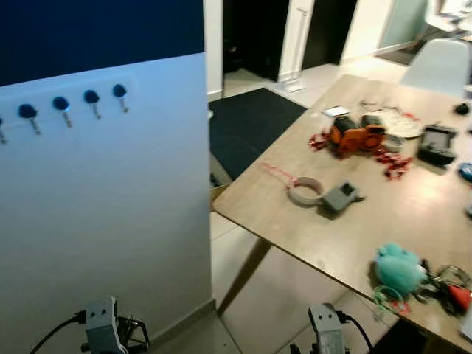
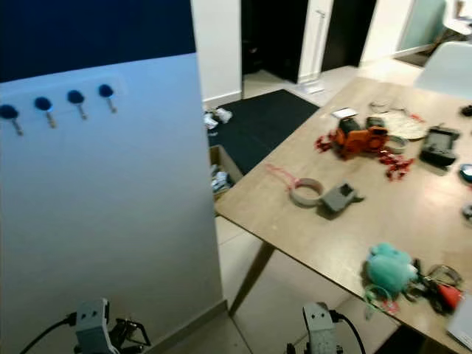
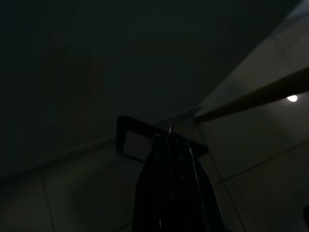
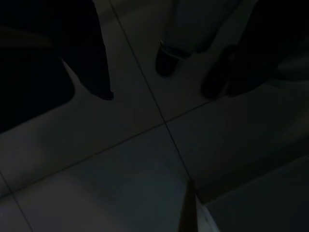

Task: Hang keys on a hook

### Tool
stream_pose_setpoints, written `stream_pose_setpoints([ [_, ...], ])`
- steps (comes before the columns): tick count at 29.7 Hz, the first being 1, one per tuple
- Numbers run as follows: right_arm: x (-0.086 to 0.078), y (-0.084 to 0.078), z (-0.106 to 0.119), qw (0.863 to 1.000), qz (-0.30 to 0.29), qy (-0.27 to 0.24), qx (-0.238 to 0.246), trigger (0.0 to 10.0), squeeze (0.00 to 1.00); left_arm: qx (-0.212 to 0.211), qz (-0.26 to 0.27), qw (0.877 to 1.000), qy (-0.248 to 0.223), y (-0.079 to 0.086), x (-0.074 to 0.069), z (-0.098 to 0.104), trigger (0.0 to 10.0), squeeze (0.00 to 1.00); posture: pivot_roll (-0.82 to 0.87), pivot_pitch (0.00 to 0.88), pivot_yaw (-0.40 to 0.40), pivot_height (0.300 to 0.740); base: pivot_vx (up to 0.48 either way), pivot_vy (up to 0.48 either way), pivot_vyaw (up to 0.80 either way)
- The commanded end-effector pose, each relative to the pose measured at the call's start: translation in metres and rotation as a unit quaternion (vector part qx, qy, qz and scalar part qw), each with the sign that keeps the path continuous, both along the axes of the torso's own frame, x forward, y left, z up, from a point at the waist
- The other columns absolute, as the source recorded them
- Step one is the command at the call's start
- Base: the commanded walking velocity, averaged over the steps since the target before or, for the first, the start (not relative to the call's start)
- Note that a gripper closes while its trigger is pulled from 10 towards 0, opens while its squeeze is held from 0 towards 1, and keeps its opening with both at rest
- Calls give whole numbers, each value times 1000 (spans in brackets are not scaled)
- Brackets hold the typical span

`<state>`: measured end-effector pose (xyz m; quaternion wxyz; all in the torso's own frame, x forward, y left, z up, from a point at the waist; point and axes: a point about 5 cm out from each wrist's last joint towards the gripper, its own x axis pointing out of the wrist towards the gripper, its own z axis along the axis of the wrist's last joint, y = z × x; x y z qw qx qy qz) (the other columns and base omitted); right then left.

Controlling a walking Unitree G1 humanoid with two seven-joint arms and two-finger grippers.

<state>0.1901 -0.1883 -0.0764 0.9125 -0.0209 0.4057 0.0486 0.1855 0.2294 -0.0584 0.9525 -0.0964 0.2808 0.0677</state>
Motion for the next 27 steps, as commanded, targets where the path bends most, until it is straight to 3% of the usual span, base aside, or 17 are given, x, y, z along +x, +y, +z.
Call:
stream_pose_setpoints([
  [1,-2,-1,-1,1000,1,2,-2,10000,0,4,-8,1000,4,0,1,0,10000,0,53,32,-14,740,0,0,800],
  [5,-1,-1,-1,1000,1,2,-2,10000,0,7,-3,1000,5,1,1,0,10000,0,54,33,-14,740,0,0,800],
  [8,-1,0,0,1000,1,0,-1,10000,0,32,5,999,8,4,0,0,10000,0,55,35,-16,740,0,0,800],
  [27,3,3,1,1000,8,-5,1,10000,0,42,-4,999,34,2,-3,-4,10000,0,60,37,-18,740,0,0,800],
])
